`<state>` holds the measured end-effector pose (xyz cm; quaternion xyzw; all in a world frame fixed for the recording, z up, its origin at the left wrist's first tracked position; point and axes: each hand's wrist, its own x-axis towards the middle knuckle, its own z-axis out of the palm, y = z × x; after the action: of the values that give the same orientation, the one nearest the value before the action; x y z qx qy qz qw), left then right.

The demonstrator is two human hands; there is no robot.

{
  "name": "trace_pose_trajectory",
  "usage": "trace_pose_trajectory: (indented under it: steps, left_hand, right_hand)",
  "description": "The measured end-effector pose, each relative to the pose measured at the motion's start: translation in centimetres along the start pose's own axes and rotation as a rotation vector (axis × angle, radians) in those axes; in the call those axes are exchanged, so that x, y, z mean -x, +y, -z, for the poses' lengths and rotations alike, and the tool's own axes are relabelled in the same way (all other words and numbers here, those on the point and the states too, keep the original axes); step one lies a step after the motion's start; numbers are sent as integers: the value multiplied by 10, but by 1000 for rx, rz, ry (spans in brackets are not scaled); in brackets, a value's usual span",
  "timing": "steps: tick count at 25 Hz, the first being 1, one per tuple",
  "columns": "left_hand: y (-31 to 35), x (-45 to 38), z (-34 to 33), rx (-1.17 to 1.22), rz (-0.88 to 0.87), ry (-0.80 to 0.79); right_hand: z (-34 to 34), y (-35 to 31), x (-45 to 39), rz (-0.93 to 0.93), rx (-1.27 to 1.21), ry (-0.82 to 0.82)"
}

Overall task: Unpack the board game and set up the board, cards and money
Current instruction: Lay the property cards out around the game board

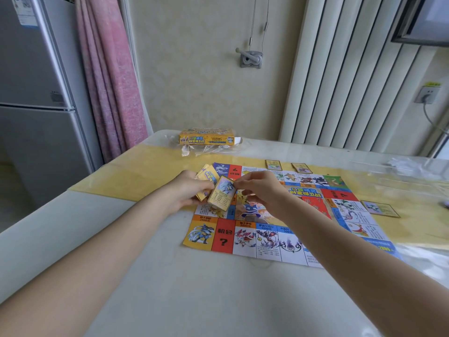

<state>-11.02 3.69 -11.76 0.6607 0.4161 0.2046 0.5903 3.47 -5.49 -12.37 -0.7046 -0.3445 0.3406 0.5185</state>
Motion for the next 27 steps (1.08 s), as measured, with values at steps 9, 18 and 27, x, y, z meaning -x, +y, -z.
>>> trace_pose_trajectory:
  steps: [9, 18, 27]
  left_hand:
    - [1, 5, 2, 11, -74, 9]
    - [-8, 20, 32, 8, -128, 200]
    - [-11, 27, 40, 293, -65, 226]
  right_hand:
    - [4, -7, 12, 27, 29, -59]
    - [-46, -5, 18, 175, 460, -187]
    - [-91, 1, 21, 281, 771, -175]
